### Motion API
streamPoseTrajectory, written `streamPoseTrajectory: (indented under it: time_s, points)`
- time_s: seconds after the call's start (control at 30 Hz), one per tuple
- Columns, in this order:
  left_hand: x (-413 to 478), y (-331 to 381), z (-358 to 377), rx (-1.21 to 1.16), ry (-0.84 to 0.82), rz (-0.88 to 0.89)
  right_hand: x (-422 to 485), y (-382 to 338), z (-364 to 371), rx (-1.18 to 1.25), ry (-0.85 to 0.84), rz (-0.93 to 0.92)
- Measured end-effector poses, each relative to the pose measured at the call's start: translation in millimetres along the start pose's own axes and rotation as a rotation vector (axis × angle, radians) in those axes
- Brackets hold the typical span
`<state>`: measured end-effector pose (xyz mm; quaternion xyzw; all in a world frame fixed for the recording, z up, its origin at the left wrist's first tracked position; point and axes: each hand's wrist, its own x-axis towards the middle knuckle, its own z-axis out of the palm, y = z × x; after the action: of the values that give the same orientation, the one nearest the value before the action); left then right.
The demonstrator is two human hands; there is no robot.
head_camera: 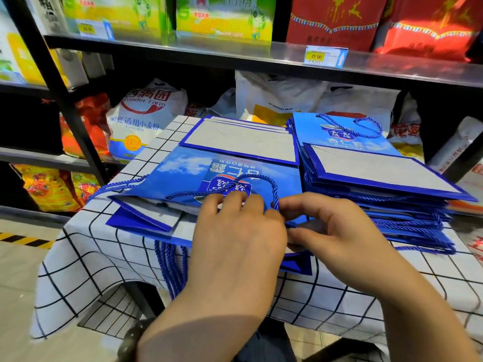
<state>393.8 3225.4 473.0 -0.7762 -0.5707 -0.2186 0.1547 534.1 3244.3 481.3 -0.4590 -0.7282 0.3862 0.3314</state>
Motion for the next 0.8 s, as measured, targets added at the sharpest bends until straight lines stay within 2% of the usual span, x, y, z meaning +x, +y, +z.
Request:
streamPoseTrajectory:
  time_s: [0.17, 0.3, 0.43, 0.5, 0.57, 0.63, 0.8]
  points:
    - [-7, -1, 4, 0.043, -0.012, -0.018, 0, 3, 2, 0.070, 0.025, 0.015]
    - [-7, -4, 10, 0.024, 0.006, 0.053, -1, 3, 4, 0.054, 0.011, 0.012]
    - [-3, -16, 8, -0.113, -0.070, 0.157, 2, 5, 5, -0.079, 0.031, -0.027]
    - [-5, -22, 4, -0.193, -0.106, 0.193, 2, 6, 4, -0.122, -0.017, -0.006]
    - [-7, -26, 1, -0.247, -0.136, 0.221, 3, 2, 4, -0.019, -0.062, 0.046]
    - [-10, -27, 0, -0.277, -0.149, 0.232, 7, 0, 8, 0.051, -0.012, 0.097]
    - [-19, -31, 0, -0.404, -0.204, 0.151, 17, 6, 19, -0.160, 0.205, 0.102]
